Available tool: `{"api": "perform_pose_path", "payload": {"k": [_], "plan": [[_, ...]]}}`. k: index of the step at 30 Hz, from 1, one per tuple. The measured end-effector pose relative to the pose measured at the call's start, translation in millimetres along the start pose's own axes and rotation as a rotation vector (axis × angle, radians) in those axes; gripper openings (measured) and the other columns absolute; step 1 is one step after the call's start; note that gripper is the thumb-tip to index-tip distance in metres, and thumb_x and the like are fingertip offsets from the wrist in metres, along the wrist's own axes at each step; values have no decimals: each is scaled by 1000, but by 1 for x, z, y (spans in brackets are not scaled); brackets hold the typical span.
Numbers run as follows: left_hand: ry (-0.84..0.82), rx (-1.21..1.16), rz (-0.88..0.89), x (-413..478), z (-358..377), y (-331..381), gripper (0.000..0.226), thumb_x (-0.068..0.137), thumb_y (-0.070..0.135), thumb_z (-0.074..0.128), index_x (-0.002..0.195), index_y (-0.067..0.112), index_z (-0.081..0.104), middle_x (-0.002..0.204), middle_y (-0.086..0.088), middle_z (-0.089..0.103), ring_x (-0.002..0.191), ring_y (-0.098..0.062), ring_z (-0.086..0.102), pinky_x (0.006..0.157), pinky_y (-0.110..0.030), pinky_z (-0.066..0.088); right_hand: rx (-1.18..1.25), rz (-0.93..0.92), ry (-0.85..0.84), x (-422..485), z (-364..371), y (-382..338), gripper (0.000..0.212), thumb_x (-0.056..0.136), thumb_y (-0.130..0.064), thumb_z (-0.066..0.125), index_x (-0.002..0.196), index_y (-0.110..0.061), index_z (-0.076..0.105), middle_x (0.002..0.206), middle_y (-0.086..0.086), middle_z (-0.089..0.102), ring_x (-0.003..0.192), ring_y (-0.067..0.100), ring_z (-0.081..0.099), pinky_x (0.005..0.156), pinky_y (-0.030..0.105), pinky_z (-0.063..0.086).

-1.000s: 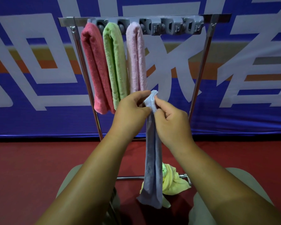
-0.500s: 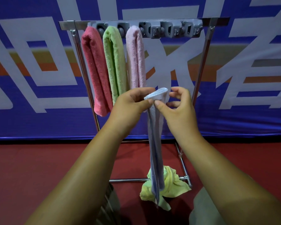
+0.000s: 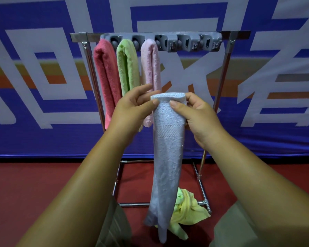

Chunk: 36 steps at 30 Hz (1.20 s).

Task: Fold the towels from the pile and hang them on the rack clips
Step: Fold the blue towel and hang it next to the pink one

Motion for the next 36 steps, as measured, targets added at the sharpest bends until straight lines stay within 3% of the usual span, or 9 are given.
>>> {"api": "perform_pose_path", "payload": {"k": [3, 7, 12, 16, 19, 22, 28, 32, 36], "plan": [[-81, -127, -122, -7, 2, -24, 36, 103, 4, 64, 139, -2, 64, 129, -21, 75, 113, -27, 73, 95, -35, 59, -13, -29, 18, 1, 6, -4, 15, 100, -13, 77, 115, -14, 78, 108, 10, 83, 96, 22, 80, 84, 35, 63], [-193, -66, -252, -24, -2, -59, 39, 97, 21, 70, 126, -5, 71, 127, -24, 74, 111, -29, 71, 106, -47, 55, -44, -65, 60, 3, 8, -3, 15, 100, -14, 78, 115, -15, 80, 109, 11, 84, 110, 33, 80, 98, 49, 64], [-203, 36, -224, -36, -3, -80, 25, 100, 8, 70, 118, -9, 73, 113, -22, 79, 100, -23, 71, 98, -44, 59, -109, -103, 126, 7, 3, 3, 10, 99, -17, 79, 109, -19, 80, 106, 9, 84, 102, 23, 79, 102, 53, 61], [-203, -11, -208, -36, -1, -83, 24, 99, 10, 74, 112, -10, 69, 99, -13, 73, 93, -22, 67, 91, -43, 56, -153, -112, 172, 9, -3, 5, 12, 100, -21, 79, 112, -20, 81, 108, 7, 83, 109, 29, 79, 102, 52, 62], [-224, -45, -190, -32, 2, -84, 21, 99, 10, 74, 111, -2, 63, 99, -17, 71, 94, -28, 67, 88, -45, 55, -129, -95, 196, 11, -7, 4, 11, 102, -22, 77, 112, -22, 81, 109, 6, 83, 105, 24, 80, 99, 49, 62], [-173, -54, -178, -30, 7, -86, 22, 99, -1, 71, 107, 12, 56, 85, -5, 72, 83, -20, 66, 76, -36, 54, -71, -74, 189, 13, -8, 5, 10, 102, -25, 74, 110, -27, 79, 113, 7, 83, 112, 30, 78, 104, 56, 61], [-108, -58, -136, -27, 12, -98, 19, 87, 17, 85, 94, 21, 67, 92, -12, 66, 90, -24, 61, 87, -49, 54, 36, -56, 135, 17, -3, 7, 13, 109, -19, 64, 118, -21, 72, 122, 12, 80, 117, 31, 77, 110, 58, 57], [-128, -9, -140, -27, 15, -100, 13, 96, 9, 79, 106, 12, 72, 101, -10, 79, 92, -17, 73, 81, -36, 60, 32, -57, 80, 18, -2, 3, 13, 111, -17, 60, 121, -17, 70, 128, 22, 75, 122, 35, 74, 114, 60, 53], [-154, 17, -133, -24, 12, -99, 14, 98, 15, 77, 108, 5, 79, 112, -21, 79, 103, -26, 75, 105, -59, 57, -15, -92, 2, 18, 0, -3, 11, 106, -21, 62, 114, -20, 69, 114, 11, 74, 109, 25, 71, 113, 61, 50]]}}
Point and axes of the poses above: each hand's wrist, its own x-axis towards the middle knuckle, its own z-axis out of the palm, y = z × x, the point moved 2 cm from there along x, towards the middle knuckle
